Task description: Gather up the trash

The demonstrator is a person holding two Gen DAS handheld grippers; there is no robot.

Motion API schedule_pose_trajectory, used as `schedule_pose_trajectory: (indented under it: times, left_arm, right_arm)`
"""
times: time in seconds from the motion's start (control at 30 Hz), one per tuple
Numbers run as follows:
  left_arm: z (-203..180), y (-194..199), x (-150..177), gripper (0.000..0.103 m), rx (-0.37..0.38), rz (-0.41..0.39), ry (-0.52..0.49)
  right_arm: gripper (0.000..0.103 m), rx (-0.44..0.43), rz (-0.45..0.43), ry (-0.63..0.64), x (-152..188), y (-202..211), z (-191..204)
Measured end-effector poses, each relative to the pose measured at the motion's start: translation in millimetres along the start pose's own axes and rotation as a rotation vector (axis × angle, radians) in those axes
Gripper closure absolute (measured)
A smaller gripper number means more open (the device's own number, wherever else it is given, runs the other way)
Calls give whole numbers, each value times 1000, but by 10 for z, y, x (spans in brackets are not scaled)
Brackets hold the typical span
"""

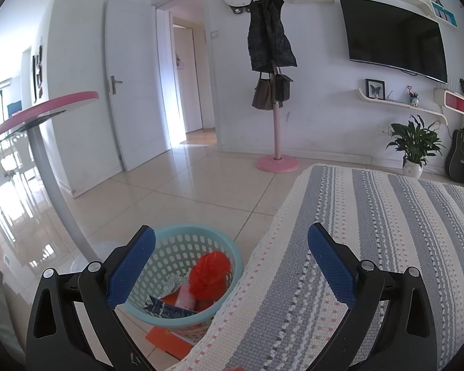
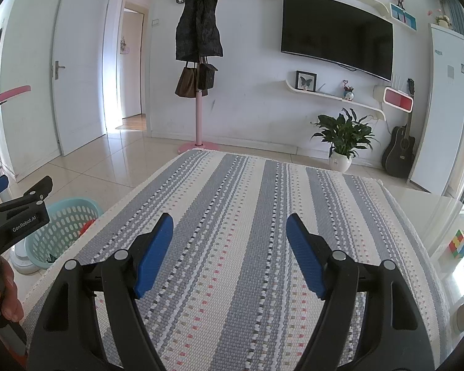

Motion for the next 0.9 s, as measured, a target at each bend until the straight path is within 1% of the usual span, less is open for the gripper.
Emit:
schedule_pose_trajectory:
  times: [0.7, 0.8, 0.9]
  left_arm:
    - [12, -2, 19, 7, -6, 7, -4]
    - [24, -11, 21, 7, 6, 11, 1]
    - [37, -12, 19, 7, -6, 11, -1]
  right_arm:
    - [31, -3, 11, -7, 43, -41, -24]
    - [31, -5, 13, -9, 50, -44, -31]
    - [31, -6, 14, -9, 49, -44, -32]
Point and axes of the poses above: each gripper's, at about its wrist camera, not at the fingertips, and y roughly against the way its jaws point, z to its left, x to its underside, the point moved 8 cm from there along -y, roughly the way its jaws point, and after that the axes turned 2 degrees about -y, right-handed, at the moved point
